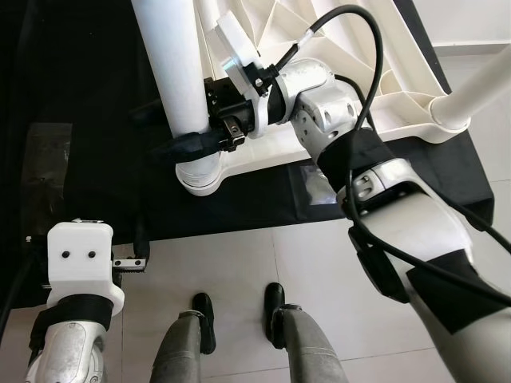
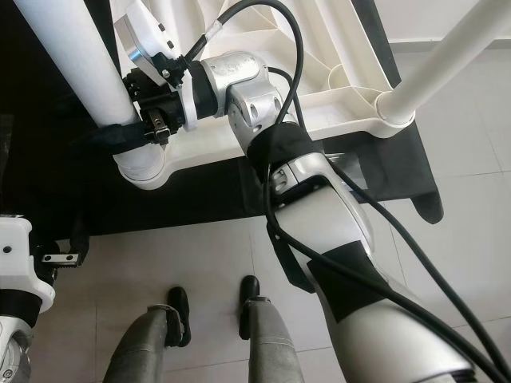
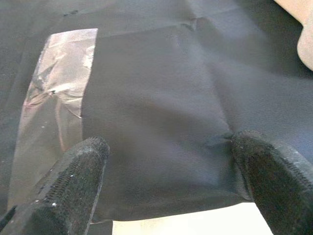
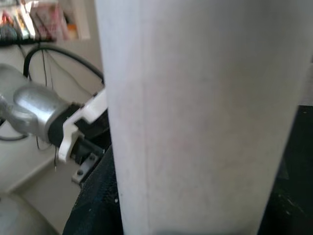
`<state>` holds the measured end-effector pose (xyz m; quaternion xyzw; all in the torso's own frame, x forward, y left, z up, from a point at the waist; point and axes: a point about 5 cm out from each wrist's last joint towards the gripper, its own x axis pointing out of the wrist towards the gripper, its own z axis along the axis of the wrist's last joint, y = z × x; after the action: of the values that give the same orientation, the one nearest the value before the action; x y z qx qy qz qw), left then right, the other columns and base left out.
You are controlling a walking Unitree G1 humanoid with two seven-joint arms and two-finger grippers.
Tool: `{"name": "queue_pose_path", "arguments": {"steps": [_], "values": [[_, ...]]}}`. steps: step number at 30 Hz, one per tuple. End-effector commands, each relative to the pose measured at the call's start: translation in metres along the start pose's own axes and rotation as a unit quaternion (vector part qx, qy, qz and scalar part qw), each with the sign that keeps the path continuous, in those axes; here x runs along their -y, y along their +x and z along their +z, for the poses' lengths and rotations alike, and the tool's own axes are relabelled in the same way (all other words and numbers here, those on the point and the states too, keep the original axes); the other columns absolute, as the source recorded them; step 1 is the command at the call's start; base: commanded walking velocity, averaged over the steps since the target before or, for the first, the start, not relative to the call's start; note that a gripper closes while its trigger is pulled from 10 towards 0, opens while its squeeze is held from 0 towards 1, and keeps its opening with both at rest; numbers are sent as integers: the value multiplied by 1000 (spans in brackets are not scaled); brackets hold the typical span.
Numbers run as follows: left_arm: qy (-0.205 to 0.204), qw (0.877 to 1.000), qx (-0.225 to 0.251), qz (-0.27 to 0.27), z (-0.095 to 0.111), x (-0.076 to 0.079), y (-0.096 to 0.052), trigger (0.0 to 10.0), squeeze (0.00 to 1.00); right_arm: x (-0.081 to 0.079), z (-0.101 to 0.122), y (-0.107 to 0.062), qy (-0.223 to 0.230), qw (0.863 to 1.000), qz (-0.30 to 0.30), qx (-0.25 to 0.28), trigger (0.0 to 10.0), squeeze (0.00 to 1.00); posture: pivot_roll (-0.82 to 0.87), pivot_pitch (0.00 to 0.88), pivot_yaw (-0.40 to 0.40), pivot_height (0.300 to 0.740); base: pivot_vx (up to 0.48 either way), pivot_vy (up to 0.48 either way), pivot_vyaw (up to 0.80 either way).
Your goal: Building children table
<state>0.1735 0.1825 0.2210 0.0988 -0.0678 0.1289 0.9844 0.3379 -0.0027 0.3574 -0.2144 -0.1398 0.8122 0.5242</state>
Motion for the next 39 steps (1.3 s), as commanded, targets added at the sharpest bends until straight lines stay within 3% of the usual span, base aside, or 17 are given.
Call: {"name": "queue_pose_path", "arguments": {"steps": [1, 6, 13, 24, 27, 29, 32, 33, 36, 37, 38, 39], "values": [[3, 1000, -13, 5, -2, -2, -4, 10000, 0, -20, -51, -6, 60, 991, 29, -113, 10000, 0, 72, 555, -52, 740, 0, 0, 0], [3, 1000, -12, 4, -2, -2, -3, 10000, 0, -24, -51, -5, 33, 988, 57, -139, 10000, 0, 79, 561, -50, 740, 0, 0, 0], [6, 1000, -13, 6, -2, -3, -4, 10000, 0, -21, -47, -1, 38, 991, 55, -119, 10000, 0, 90, 567, -50, 740, 0, 0, 0], [9, 1000, -18, 6, -4, -4, -5, 10000, 0, -19, -51, 5, 26, 989, 56, -135, 10000, 0, 87, 571, -51, 740, 0, 0, 0], [7, 1000, -19, 7, -4, -4, -5, 10000, 0, -16, -59, 2, 44, 989, 4, -139, 10000, 0, 74, 566, -55, 740, 0, 0, 0], [6, 1000, -20, 8, -4, -4, -5, 10000, 0, -14, -70, 0, 78, 983, -72, -152, 10000, 0, 61, 561, -66, 740, 0, 0, 0], [6, 1000, -19, 9, -4, -4, -5, 10000, 0, -14, -72, -1, 88, 980, -88, -157, 10000, 0, 61, 561, -66, 740, 0, 0, 0], [6, 1000, -18, 10, -4, -4, -5, 10000, 0, -14, -79, -4, 99, 971, -131, -174, 10000, 0, 49, 553, -80, 740, 0, 0, 0], [6, 1000, -17, 11, -4, -5, -5, 10000, 0, -14, -83, -6, 104, 964, -158, -186, 10000, 0, 49, 553, -80, 740, 0, 0, 0], [5, 1000, -14, 15, -3, -6, -5, 10000, 0, -24, -99, 0, 135, 935, -270, -184, 10000, 0, 27, 535, -99, 740, 0, 0, 0], [5, 1000, -12, 18, -3, -7, -4, 10000, 0, -47, -110, 12, 172, 903, -351, -177, 10000, 0, 37, 519, -80, 740, 0, 0, 0], [5, 1000, -12, 18, -3, -7, -4, 10000, 0, -47, -110, 12, 172, 903, -351, -177, 10000, 0, 37, 519, -80, 740, 0, 0, 0]]}}
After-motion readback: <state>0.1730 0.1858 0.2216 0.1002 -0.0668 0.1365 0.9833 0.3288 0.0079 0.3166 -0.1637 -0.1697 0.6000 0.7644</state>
